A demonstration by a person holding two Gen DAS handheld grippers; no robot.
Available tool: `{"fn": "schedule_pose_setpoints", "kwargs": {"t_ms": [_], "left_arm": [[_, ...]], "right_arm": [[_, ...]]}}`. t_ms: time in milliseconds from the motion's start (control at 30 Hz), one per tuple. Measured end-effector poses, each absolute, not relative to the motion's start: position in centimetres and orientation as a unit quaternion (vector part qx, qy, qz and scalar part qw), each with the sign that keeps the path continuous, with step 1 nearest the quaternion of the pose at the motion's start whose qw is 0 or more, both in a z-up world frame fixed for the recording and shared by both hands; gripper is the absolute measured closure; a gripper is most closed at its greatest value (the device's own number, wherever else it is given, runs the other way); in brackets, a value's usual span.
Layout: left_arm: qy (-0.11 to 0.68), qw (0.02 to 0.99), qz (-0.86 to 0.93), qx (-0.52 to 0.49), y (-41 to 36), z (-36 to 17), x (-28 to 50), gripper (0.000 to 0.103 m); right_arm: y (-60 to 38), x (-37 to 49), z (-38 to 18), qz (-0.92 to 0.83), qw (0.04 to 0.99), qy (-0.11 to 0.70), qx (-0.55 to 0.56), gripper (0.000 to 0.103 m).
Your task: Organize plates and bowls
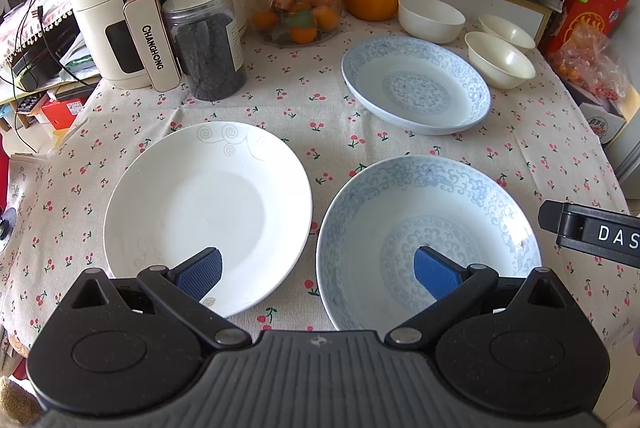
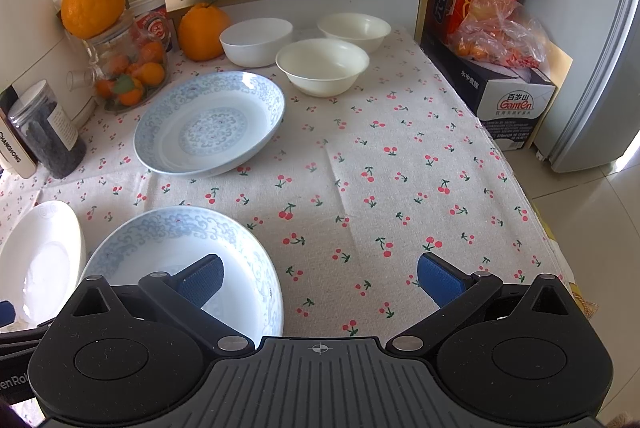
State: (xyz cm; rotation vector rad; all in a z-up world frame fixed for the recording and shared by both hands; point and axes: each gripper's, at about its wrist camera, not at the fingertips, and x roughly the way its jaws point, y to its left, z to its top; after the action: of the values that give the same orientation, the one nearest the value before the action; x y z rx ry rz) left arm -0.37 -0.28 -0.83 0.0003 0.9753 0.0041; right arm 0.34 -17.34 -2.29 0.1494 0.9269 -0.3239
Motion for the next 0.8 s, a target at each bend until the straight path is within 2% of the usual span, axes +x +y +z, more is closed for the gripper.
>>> {"fn": "schedule_pose_setpoints", "kwargs": {"t_ms": [800], "left_arm": [[0.485, 0.874, -0.028, -0.005, -0.08, -0.85, 0.02, 0.001]], "right_arm": [[-17.57, 0.30, -2.35, -0.148, 0.879, 0.447, 0.073, 0.000]]}}
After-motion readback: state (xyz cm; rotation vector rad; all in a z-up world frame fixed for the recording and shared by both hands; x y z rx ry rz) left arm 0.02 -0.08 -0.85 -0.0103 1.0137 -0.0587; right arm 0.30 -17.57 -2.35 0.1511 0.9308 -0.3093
